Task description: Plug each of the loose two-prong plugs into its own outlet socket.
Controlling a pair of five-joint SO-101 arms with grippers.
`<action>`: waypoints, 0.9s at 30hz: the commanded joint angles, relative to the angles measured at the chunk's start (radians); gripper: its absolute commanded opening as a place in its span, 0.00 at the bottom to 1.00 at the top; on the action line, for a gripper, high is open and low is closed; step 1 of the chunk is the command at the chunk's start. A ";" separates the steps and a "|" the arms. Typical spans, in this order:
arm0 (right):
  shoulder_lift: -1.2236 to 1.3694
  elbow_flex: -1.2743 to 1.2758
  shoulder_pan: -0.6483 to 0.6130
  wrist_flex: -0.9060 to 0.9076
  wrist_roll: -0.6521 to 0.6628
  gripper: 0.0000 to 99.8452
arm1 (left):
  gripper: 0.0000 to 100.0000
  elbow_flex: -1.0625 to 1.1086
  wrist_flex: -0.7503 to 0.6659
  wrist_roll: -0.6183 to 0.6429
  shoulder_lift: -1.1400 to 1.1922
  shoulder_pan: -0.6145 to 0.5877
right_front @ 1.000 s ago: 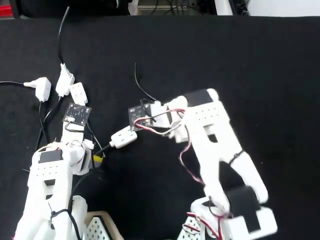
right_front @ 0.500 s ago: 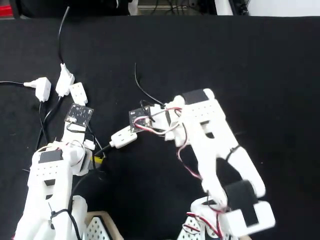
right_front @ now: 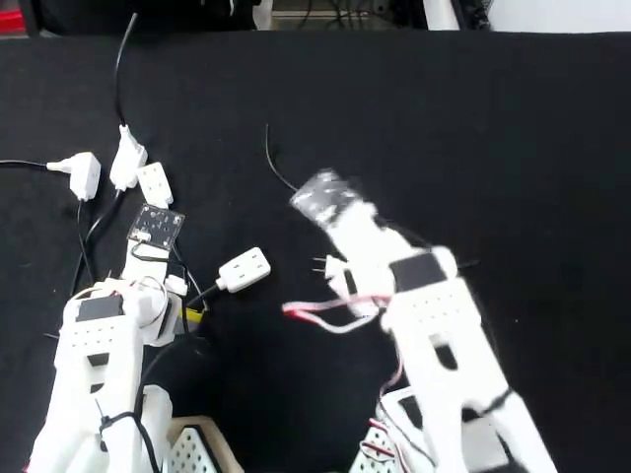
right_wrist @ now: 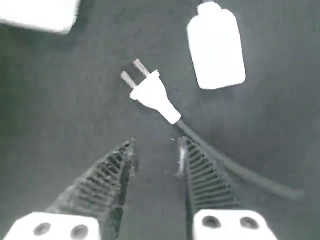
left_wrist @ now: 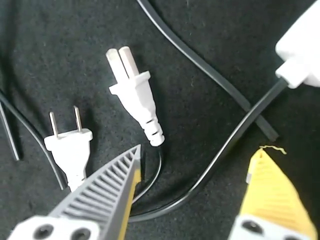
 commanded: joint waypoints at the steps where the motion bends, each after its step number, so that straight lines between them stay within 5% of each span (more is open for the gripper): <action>1: -0.071 0.124 -0.020 -0.192 -0.425 0.19 | 0.33 0.002 -0.009 -0.005 -0.017 -0.002; 15: 0.400 -0.160 -0.002 -0.189 -1.099 0.18 | 0.33 0.002 -0.009 -0.005 -0.017 -0.002; 20: 0.524 -0.228 0.086 -0.189 -1.229 0.18 | 0.33 0.002 -0.009 -0.005 -0.017 -0.002; 27: 0.621 -0.246 0.117 -0.209 -1.241 0.18 | 0.33 0.002 -0.009 -0.005 -0.017 -0.002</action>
